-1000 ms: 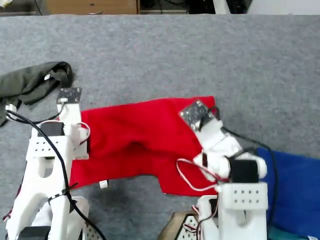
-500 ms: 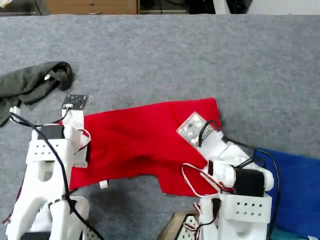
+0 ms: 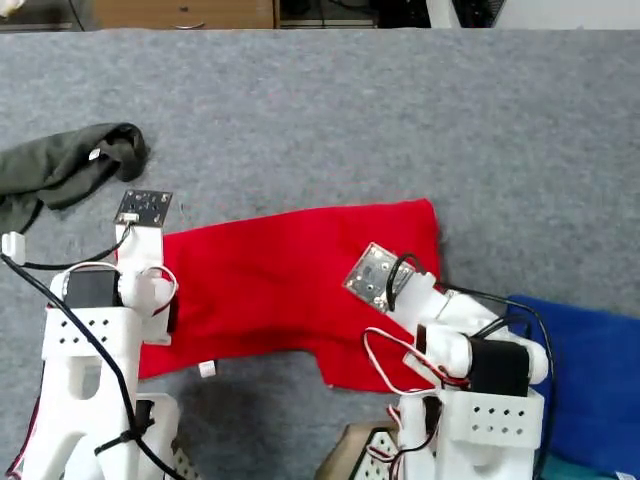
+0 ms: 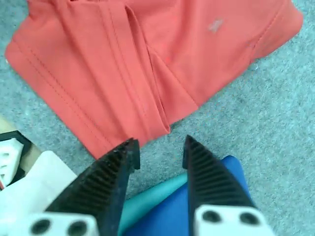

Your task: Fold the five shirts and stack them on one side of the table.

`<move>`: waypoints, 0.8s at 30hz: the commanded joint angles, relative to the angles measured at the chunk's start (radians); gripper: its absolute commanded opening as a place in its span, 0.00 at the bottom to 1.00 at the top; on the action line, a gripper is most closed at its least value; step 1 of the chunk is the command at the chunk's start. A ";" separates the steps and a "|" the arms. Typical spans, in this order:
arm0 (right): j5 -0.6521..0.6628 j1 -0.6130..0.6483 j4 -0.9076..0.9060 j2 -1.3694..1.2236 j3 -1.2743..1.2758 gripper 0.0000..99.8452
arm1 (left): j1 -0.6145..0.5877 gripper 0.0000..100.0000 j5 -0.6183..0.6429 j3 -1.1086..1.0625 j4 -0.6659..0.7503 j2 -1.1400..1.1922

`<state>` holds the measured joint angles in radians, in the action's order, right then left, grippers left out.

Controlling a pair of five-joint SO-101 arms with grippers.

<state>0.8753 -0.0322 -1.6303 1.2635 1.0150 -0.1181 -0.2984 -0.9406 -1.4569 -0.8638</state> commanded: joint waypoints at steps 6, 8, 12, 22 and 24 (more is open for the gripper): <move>-0.020 -0.015 0.000 -0.002 -0.090 0.16 | -0.031 0.22 -0.094 0.106 -0.135 -0.024; -0.086 -0.015 0.035 -0.012 -0.122 0.09 | -0.055 0.23 -0.094 0.164 -0.164 -0.024; -0.210 0.008 0.141 -0.137 -0.170 0.01 | -0.098 0.13 -0.091 0.344 -0.207 -0.024; -0.505 0.348 0.209 -0.665 -0.317 0.00 | -0.006 0.02 0.210 0.224 0.137 0.117; -0.548 0.371 0.262 -0.757 -0.337 0.00 | -0.003 0.02 0.224 0.178 0.241 0.199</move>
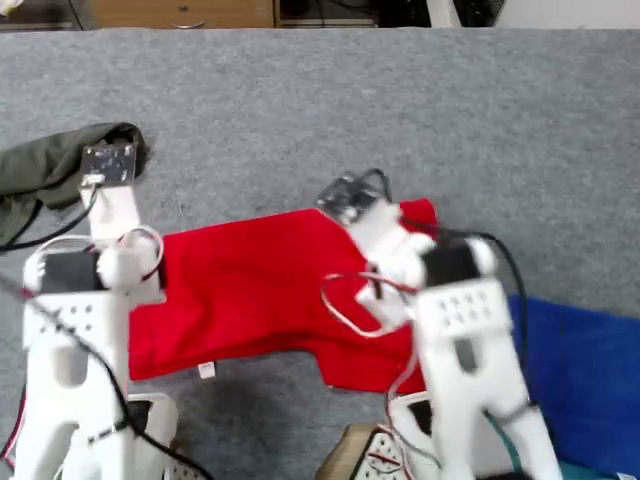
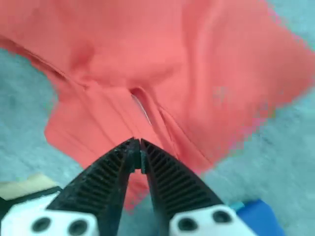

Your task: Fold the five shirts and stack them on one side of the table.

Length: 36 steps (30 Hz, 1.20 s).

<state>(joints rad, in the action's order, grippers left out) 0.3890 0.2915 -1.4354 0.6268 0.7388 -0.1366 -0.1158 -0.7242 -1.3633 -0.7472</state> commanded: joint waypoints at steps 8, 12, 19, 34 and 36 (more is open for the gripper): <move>-0.118 0.053 0.110 -0.397 -0.166 0.00 | 0.014 0.02 0.038 -0.058 0.305 0.303; -0.115 0.053 0.117 -0.472 -0.170 0.00 | 0.014 0.02 0.038 -0.063 0.324 0.337; -0.109 0.054 0.106 -0.509 -0.165 0.00 | 0.014 0.02 0.038 -0.060 0.324 0.348; -0.038 0.245 0.043 -0.509 -0.008 0.00 | 0.008 0.02 0.038 -0.058 0.324 0.348; -0.037 0.286 0.043 -0.507 0.016 0.00 | 0.008 0.02 0.038 -0.057 0.324 0.348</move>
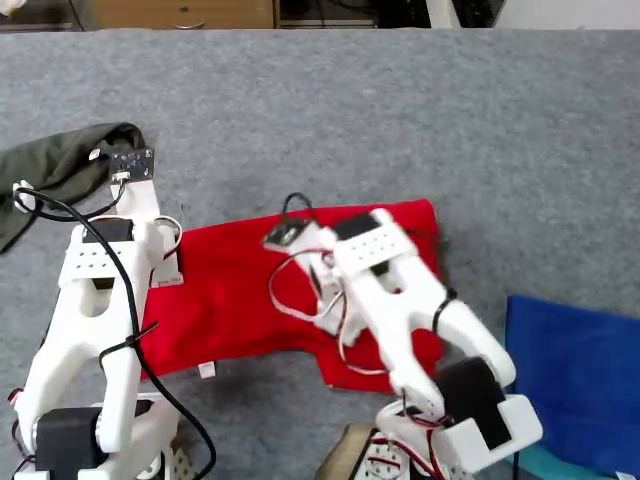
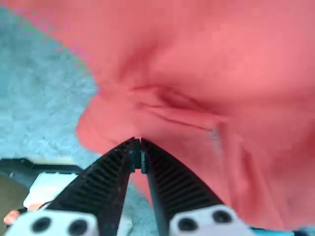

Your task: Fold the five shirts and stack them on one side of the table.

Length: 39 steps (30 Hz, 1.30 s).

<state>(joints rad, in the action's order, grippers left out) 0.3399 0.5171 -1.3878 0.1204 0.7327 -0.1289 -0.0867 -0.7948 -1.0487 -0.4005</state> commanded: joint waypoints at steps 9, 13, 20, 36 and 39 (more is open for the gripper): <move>0.040 -0.153 0.035 0.134 -0.197 0.00 | 0.000 0.02 -0.002 0.008 0.009 0.001; 0.089 -0.193 0.104 0.047 -0.254 0.00 | 0.002 0.02 -0.026 0.009 0.009 0.001; 0.089 -0.194 0.132 -0.156 -0.252 0.00 | 0.000 0.02 -0.026 0.008 0.009 0.001; 0.164 -0.127 -0.048 -0.024 -0.114 0.00 | 0.000 0.02 -0.026 0.014 0.011 0.001; 0.164 -0.056 -0.048 0.025 -0.033 0.00 | -0.002 0.02 -0.026 -0.002 0.040 0.001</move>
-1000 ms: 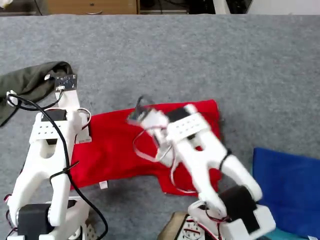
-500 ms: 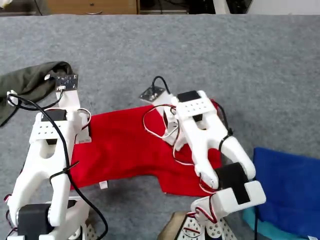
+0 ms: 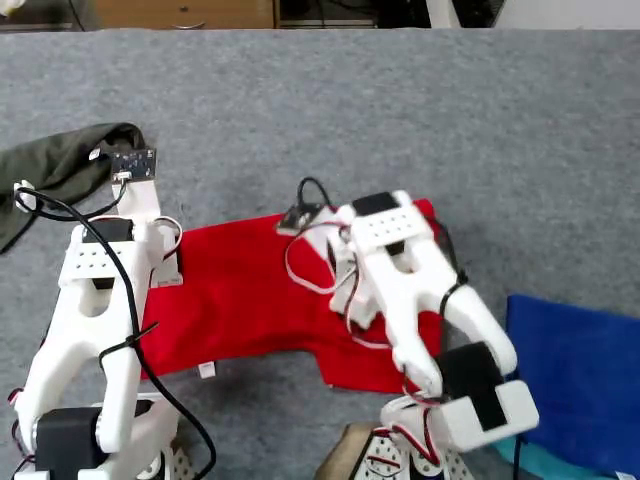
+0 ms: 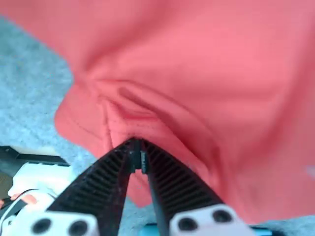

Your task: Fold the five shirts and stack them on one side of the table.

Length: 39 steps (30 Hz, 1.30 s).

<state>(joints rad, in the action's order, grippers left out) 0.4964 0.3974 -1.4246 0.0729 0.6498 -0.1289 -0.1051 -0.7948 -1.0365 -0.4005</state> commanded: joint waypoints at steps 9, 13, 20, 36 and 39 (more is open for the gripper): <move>0.025 0.170 -0.109 0.328 0.088 0.00 | -0.003 0.02 -0.008 -0.020 0.048 0.001; 0.034 0.067 -0.138 0.378 -0.071 0.00 | -0.003 0.02 -0.008 -0.020 0.046 -0.001; 0.066 -0.074 -0.038 0.160 -0.120 0.00 | -0.003 0.02 -0.008 -0.020 0.044 -0.005; 0.117 0.062 -0.032 0.099 0.073 0.00 | -0.002 0.02 -0.008 -0.012 0.051 0.001; 0.120 0.117 -0.031 0.148 0.131 0.00 | -0.002 0.02 -0.008 -0.014 0.051 0.001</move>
<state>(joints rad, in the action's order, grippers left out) 0.6068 0.4634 -1.4492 0.1649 0.7434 -0.1289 -0.1051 -0.8209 -0.9981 -0.3974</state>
